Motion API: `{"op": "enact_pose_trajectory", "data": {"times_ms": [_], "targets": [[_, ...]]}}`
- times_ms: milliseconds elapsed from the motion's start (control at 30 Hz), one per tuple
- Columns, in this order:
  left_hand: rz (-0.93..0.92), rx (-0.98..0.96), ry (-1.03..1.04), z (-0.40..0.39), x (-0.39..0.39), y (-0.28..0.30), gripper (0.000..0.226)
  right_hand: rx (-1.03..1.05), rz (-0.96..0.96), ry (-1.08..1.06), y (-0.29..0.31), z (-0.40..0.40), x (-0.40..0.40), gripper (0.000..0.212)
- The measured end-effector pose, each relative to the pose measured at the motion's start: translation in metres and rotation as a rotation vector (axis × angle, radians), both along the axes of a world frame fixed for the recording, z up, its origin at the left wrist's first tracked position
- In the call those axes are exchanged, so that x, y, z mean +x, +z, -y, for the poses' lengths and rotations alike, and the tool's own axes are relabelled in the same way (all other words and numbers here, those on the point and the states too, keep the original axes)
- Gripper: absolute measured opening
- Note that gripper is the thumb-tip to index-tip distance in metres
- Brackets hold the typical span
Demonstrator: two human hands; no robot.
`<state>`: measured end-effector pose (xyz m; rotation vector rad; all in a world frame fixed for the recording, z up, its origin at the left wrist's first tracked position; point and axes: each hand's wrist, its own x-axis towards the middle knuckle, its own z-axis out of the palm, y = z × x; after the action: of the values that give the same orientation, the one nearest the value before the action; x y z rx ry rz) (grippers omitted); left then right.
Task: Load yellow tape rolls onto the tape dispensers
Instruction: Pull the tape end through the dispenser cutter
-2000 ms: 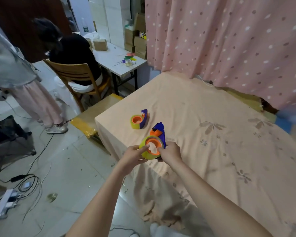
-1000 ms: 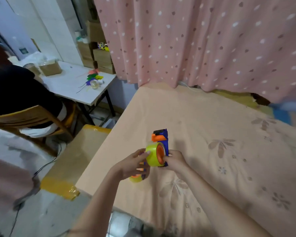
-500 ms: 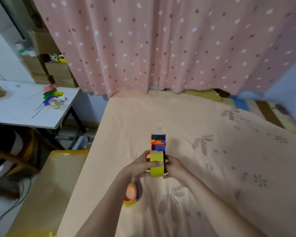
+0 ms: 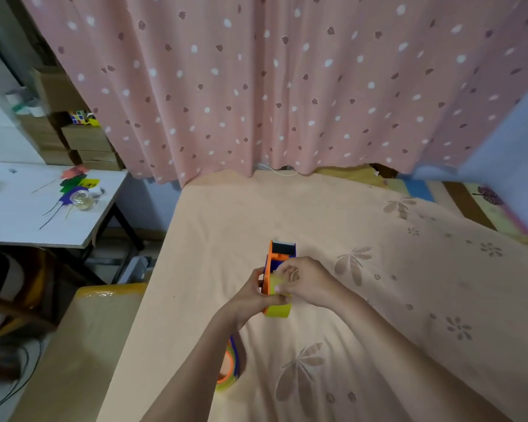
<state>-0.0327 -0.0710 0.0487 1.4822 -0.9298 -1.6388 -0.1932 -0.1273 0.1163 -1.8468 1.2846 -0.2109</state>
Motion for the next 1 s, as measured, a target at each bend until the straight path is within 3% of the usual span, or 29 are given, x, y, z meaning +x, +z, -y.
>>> {"op": "enact_pose_trajectory", "data": {"times_ms": [333,567,867,1000], "targets": [[-0.046,0.047,-0.003,-0.004,-0.005,0.000,0.098,0.016,-0.060,0.016,0.006,0.002,0.003,0.009],[-0.023,0.078,0.015,-0.004,-0.013,0.009,0.080,-0.051,-0.049,-0.018,0.011,0.001,0.003,0.033],[-0.025,0.089,0.022,-0.007,-0.016,0.009,0.066,-0.141,-0.093,-0.124,0.020,0.005,-0.001,0.030],[-0.022,0.085,0.011,-0.012,-0.016,0.005,0.079,-0.183,-0.121,-0.181,0.027,0.011,-0.002,0.025]]}}
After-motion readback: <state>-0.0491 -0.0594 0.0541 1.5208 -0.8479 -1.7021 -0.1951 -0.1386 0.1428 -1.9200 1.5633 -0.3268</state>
